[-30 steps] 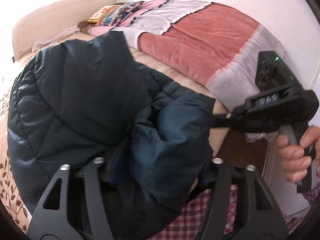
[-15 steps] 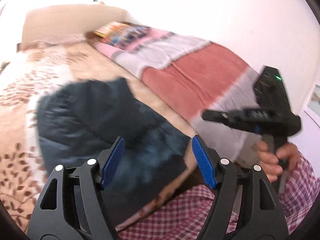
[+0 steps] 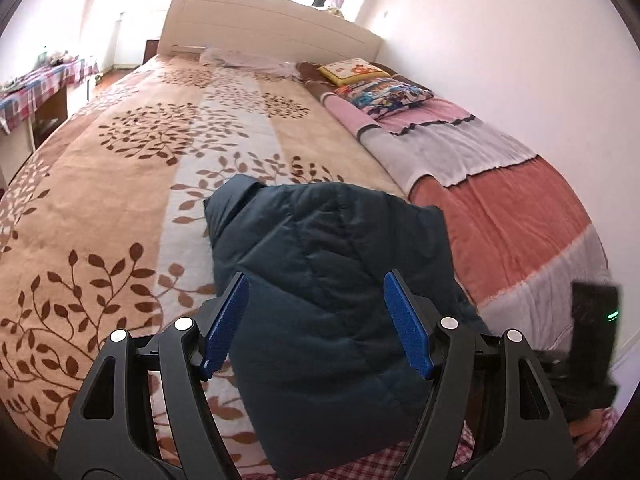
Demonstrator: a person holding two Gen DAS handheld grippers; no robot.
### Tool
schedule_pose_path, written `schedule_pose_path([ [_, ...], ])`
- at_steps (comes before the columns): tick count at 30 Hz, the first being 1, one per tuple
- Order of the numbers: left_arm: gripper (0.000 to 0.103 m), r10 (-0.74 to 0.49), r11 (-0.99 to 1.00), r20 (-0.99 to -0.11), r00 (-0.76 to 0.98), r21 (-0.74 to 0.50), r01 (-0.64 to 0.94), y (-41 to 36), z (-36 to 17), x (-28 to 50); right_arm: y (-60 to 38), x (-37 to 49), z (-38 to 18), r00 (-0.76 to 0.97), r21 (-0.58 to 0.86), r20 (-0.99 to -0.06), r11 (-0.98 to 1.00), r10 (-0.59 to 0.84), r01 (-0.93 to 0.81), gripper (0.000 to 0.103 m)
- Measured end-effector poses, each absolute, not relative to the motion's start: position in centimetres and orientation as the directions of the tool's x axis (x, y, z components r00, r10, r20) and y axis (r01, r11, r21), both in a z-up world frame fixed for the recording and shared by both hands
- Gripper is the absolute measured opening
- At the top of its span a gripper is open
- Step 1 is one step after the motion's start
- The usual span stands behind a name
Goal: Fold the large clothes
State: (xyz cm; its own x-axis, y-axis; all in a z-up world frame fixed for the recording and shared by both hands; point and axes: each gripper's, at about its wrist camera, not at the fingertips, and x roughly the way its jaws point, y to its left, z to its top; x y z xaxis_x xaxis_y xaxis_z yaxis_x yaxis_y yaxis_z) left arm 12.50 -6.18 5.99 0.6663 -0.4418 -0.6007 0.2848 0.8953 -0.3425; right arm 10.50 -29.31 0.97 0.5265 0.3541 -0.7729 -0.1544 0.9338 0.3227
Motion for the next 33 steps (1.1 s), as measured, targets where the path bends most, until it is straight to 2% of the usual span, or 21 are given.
schedule_pose_path([
  [4,0.069,-0.442,0.895,-0.626,0.642,-0.353,0.272,-5.6,4.9,12.9,-32.5,10.6,-3.3,0.469,0.381,-0.815,0.924,0.341,-0.010,0.005],
  [8,0.069,-0.444,0.895,-0.654,0.613,-0.353,0.272,-5.7,3.5,12.8,-33.6,10.5,-6.7,0.422,0.410,-0.836,0.910,0.350,0.058,0.000],
  [11,0.069,-0.447,0.894,-0.667,0.596,-0.353,0.275,-5.8,2.8,12.4,-33.8,10.4,-7.9,0.403,0.417,-0.846,0.904,0.350,0.091,0.000],
  [16,0.069,-0.448,0.894,-0.690,0.568,-0.366,0.259,-6.0,1.6,11.9,-33.4,10.5,-9.5,0.390,0.390,-0.860,0.917,0.328,0.088,0.000],
  [27,0.069,-0.414,0.910,-0.712,0.567,-0.347,0.229,-6.9,0.3,9.7,-35.0,10.3,-10.9,0.414,0.449,-0.830,0.888,0.373,0.102,0.000],
  [33,0.069,-0.368,0.930,-0.743,0.559,-0.288,0.230,-8.1,-0.6,7.7,-35.6,9.3,-11.1,0.421,0.458,-0.828,0.880,0.369,0.129,0.000],
])
